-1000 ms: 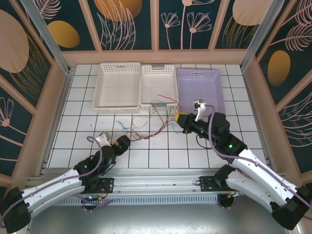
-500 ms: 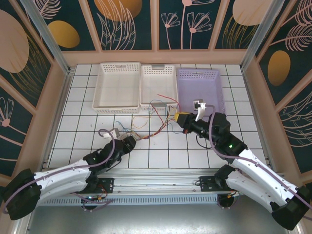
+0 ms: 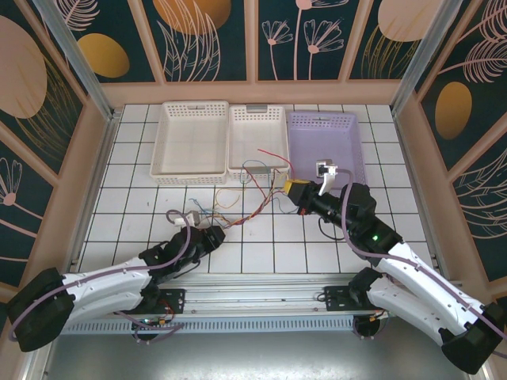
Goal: Untangle the cables
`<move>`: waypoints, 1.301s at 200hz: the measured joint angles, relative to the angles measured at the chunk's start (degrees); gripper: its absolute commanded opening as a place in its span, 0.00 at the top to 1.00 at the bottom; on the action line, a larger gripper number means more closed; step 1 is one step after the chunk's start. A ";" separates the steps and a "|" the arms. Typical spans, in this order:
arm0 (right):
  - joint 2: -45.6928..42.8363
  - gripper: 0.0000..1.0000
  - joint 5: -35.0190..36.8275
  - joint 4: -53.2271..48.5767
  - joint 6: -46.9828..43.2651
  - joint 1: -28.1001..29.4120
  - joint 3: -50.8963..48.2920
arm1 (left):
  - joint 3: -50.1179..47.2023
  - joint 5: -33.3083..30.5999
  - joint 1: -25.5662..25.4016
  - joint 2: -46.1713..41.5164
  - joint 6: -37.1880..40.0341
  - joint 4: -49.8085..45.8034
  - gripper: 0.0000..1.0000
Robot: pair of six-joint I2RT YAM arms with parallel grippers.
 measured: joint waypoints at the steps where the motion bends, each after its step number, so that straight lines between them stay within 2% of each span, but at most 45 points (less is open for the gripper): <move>1: 0.00 1.00 -0.02 0.00 0.00 0.00 0.00 | 0.00 0.00 0.00 -0.04 0.04 0.04 0.53; 42: 0.11 1.00 -0.17 0.48 0.22 0.00 -0.09 | -0.04 -2.14 0.00 -2.38 5.01 0.70 0.55; 84: 0.28 1.00 -0.66 1.31 0.48 0.00 -0.15 | 1.22 -4.94 0.00 0.79 13.05 0.68 0.60; 146: 0.61 1.00 -0.90 1.66 0.48 0.00 -0.15 | 2.29 -3.56 0.02 3.19 23.37 4.52 0.58; 179: 0.92 1.00 -1.09 1.66 0.48 0.00 -0.15 | 1.38 -0.70 0.00 1.27 26.03 7.30 0.50; 210: 1.22 1.00 -1.14 1.68 0.59 0.00 -0.15 | -0.68 0.55 0.00 -1.90 27.15 8.00 0.51; 260: 2.03 1.00 -1.97 1.68 0.63 0.00 -0.13 | -2.14 1.64 0.00 -1.57 29.07 7.98 0.53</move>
